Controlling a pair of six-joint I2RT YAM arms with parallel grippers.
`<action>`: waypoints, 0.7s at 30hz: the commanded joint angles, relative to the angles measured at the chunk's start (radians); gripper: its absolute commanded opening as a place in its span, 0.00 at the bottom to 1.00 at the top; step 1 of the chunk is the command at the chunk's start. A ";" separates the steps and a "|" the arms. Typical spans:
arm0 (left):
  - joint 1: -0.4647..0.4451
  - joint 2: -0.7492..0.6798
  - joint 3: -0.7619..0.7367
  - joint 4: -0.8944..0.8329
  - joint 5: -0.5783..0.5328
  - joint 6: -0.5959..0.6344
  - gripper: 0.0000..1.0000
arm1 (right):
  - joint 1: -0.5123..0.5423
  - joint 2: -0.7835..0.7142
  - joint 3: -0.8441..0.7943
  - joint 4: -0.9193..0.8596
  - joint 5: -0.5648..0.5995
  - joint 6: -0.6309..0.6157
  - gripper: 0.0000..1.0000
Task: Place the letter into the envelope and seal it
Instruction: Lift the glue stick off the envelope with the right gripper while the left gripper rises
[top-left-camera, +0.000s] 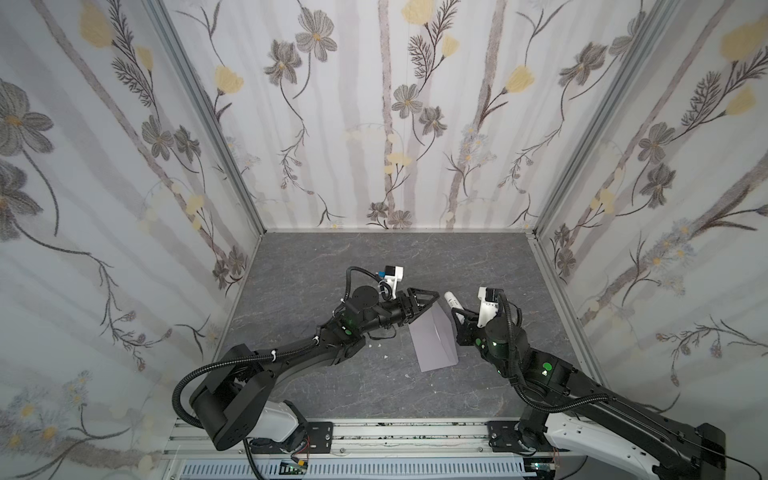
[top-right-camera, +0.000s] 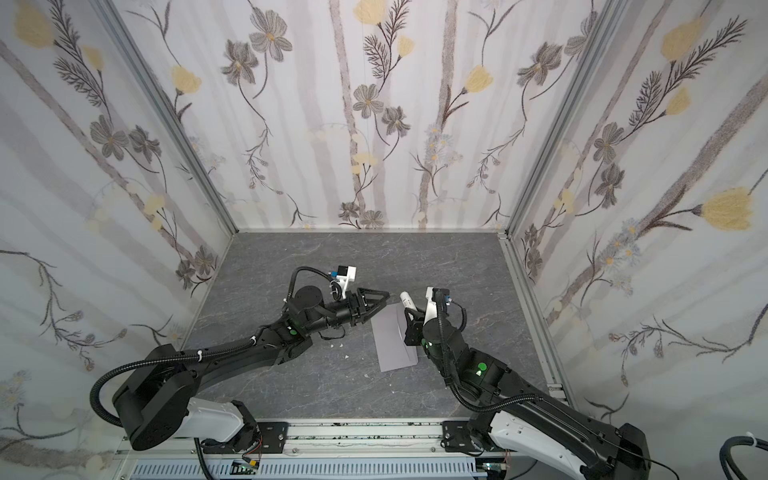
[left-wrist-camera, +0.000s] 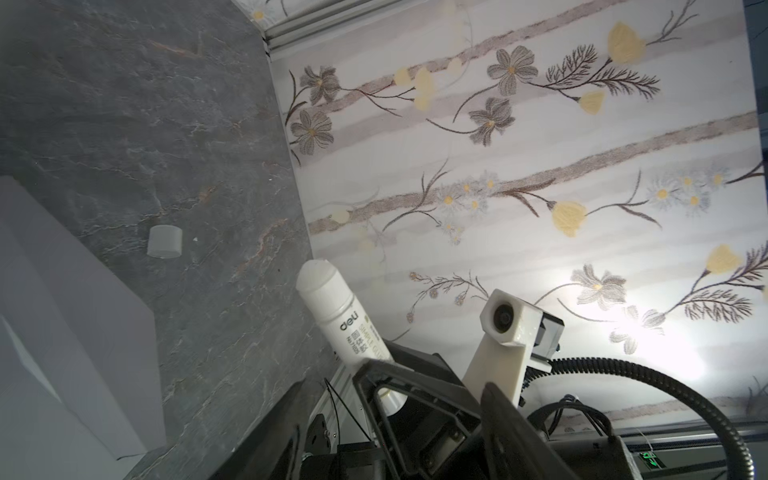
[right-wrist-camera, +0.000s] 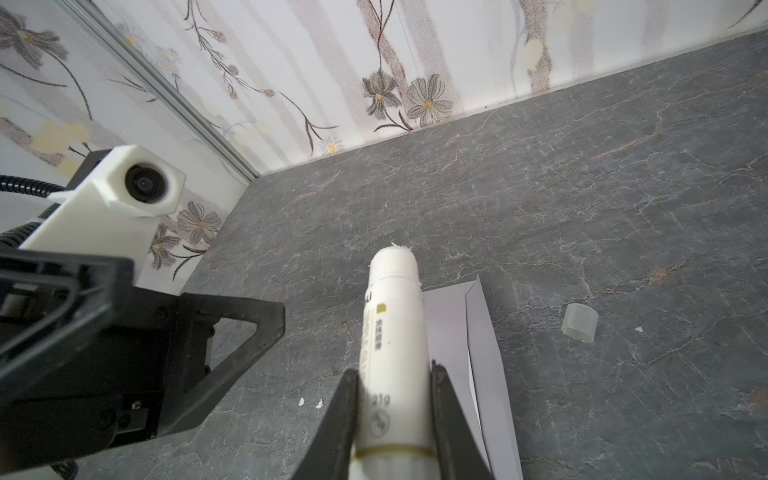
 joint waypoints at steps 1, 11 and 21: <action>-0.006 0.031 0.002 0.127 0.043 -0.075 0.65 | 0.011 0.016 0.021 0.082 0.049 -0.028 0.00; -0.011 0.104 0.007 0.178 0.053 -0.107 0.62 | 0.030 0.052 0.036 0.113 0.079 -0.045 0.00; -0.009 0.208 0.072 0.266 0.067 -0.150 0.55 | 0.058 0.063 0.039 0.110 0.111 -0.046 0.00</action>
